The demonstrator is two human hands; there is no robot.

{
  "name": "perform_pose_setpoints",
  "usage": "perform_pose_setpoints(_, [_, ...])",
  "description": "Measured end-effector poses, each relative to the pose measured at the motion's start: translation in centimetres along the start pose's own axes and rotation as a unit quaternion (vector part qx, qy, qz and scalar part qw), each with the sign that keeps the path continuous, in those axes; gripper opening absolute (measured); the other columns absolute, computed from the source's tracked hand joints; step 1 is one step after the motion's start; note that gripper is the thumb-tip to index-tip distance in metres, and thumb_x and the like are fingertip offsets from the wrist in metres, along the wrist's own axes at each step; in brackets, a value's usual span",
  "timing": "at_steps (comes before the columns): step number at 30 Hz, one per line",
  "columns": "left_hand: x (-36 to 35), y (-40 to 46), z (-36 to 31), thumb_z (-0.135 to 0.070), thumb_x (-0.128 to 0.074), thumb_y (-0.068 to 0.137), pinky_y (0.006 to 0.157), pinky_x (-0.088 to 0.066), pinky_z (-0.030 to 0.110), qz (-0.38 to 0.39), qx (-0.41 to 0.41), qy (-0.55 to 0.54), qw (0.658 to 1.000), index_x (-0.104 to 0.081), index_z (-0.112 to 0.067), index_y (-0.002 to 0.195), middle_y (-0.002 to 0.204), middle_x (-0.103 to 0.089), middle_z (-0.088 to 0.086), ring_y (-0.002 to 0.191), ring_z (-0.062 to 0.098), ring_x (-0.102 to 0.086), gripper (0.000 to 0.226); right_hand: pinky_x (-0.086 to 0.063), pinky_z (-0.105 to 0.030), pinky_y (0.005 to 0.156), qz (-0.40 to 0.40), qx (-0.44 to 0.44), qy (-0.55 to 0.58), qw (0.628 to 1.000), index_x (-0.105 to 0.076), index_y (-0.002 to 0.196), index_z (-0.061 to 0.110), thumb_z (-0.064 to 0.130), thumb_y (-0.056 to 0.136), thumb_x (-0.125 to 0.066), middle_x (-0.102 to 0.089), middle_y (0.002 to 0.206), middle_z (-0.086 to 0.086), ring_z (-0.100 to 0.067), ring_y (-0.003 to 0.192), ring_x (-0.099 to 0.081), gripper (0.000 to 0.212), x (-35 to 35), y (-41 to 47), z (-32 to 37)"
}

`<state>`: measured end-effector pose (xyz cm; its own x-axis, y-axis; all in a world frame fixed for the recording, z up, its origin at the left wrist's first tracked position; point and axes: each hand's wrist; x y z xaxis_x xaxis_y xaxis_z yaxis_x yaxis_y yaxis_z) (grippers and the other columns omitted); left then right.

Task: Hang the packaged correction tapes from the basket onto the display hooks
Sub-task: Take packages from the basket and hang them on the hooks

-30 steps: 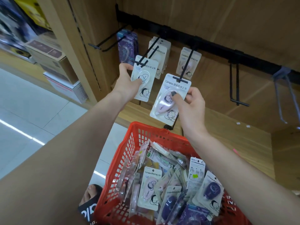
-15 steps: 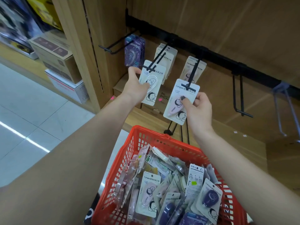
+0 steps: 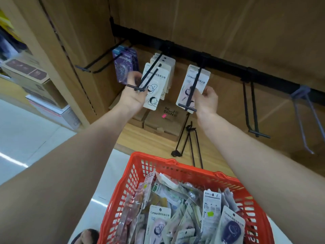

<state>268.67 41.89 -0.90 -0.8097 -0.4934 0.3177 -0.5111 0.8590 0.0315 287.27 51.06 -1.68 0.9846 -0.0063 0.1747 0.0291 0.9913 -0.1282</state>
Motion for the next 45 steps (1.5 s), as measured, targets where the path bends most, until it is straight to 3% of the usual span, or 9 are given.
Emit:
perform_pose_setpoints(12, [-2.3,3.3,1.1,-0.011,-0.044,0.108,0.079,-0.042,0.012,-0.019,-0.017,0.104,0.994,-0.036,-0.012,0.146,0.124,-0.049,0.001,0.098,0.009,-0.052,0.039,-0.038,-0.019,0.059,-0.017,-0.005,-0.103,0.995,-0.047,0.120,0.018,0.039,0.092,-0.076,-0.059,0.105,0.002,-0.012,0.085,-0.058,0.045,1.2,0.9,-1.4])
perform_pose_setpoints(15, [-2.6,2.0,0.6,-0.015,-0.047,0.108,0.089,-0.034,0.017,-0.033,0.029,0.097,0.994,-0.032,-0.013,0.152,0.130,-0.051,0.002,0.111,0.018,-0.050,0.046,-0.041,-0.023,0.067,0.000,-0.001,-0.117,0.993,-0.048,0.126,0.018,0.038,0.094,-0.073,-0.060,0.115,0.001,-0.018,0.098,-0.060,0.045,2.9,-1.7,-2.3])
perform_pose_setpoints(18, [-2.5,-1.0,1.0,-0.018,-0.052,0.107,0.112,-0.038,0.037,-0.024,0.073,0.109,0.991,-0.028,-0.008,0.154,0.144,-0.051,0.022,0.131,0.037,-0.050,0.054,-0.045,-0.024,0.080,0.019,0.013,-0.123,0.992,-0.050,0.121,0.021,0.031,0.095,-0.071,-0.063,0.111,0.004,-0.015,0.100,-0.061,0.035,4.9,-5.5,-4.0])
perform_pose_setpoints(22, [-3.5,-8.6,2.7,-0.016,-0.056,0.106,0.105,-0.049,0.055,0.029,0.112,0.128,0.985,-0.028,-0.012,0.150,0.135,-0.051,0.021,0.121,0.038,-0.056,0.052,-0.041,-0.010,0.064,0.031,0.026,-0.119,0.992,-0.055,0.109,0.021,0.017,0.096,-0.068,-0.059,0.088,0.012,0.000,0.078,-0.058,0.019,7.6,-11.0,-7.2])
perform_pose_setpoints(26, [-5.9,-16.8,5.4,-0.017,-0.063,0.102,0.111,-0.044,0.040,0.135,0.086,0.238,0.958,-0.038,-0.011,0.147,0.143,-0.048,0.012,0.126,0.026,-0.053,0.052,-0.044,-0.020,0.062,0.088,0.043,-0.220,0.971,-0.061,0.099,0.017,0.008,0.097,-0.063,-0.059,0.078,0.012,-0.003,0.069,-0.057,0.010,10.8,-14.5,-10.8])
perform_pose_setpoints(31, [-8.1,-24.8,8.0,-0.025,-0.071,0.095,0.101,-0.045,0.035,0.255,0.058,0.351,0.899,-0.046,-0.010,0.137,0.136,-0.046,0.011,0.122,0.029,-0.052,0.052,-0.049,-0.031,0.075,0.143,0.019,-0.438,0.887,-0.063,0.112,0.013,0.011,0.095,-0.062,-0.070,0.105,-0.005,-0.026,0.097,-0.068,0.017,15.9,-16.0,-15.6])
perform_pose_setpoints(37, [-8.5,-29.2,10.2,-0.057,-0.066,0.093,0.109,-0.043,0.045,0.435,0.157,0.476,0.748,-0.034,-0.016,0.155,0.160,-0.037,0.013,0.141,0.033,-0.044,0.081,-0.040,-0.038,0.111,0.254,0.017,-0.532,0.808,-0.066,0.127,0.017,0.017,0.097,-0.060,-0.063,0.129,-0.004,-0.024,0.120,-0.060,0.030,18.9,-17.9,-19.0])
perform_pose_setpoints(41, [-8.4,-30.1,10.6,-0.042,-0.075,0.089,0.106,-0.045,0.046,0.396,0.184,0.477,0.763,-0.036,-0.012,0.145,0.146,-0.046,0.018,0.135,0.038,-0.048,0.074,-0.048,-0.037,0.101,0.323,0.052,-0.477,0.816,-0.065,0.135,0.018,0.013,0.099,-0.059,-0.062,0.132,-0.003,-0.026,0.125,-0.055,0.037,18.1,-18.8,-18.9])
perform_pose_setpoints(45, [-8.5,-30.1,10.8,-0.041,-0.082,0.083,0.104,-0.047,0.042,0.357,0.202,0.476,0.778,-0.036,-0.010,0.143,0.138,-0.048,0.019,0.130,0.036,-0.050,0.082,-0.039,-0.042,0.115,0.414,0.091,-0.457,0.782,-0.060,0.144,0.018,0.005,0.103,-0.048,-0.056,0.147,0.001,-0.023,0.139,-0.044,0.045,16.4,-19.7,-18.8])
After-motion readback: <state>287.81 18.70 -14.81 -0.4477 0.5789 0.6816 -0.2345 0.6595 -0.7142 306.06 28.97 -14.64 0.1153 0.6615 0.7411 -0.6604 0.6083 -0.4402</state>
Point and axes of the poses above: each hand's wrist, its own y-axis towards the middle knuckle, its own x-axis out of the back of the hand, z = x × y
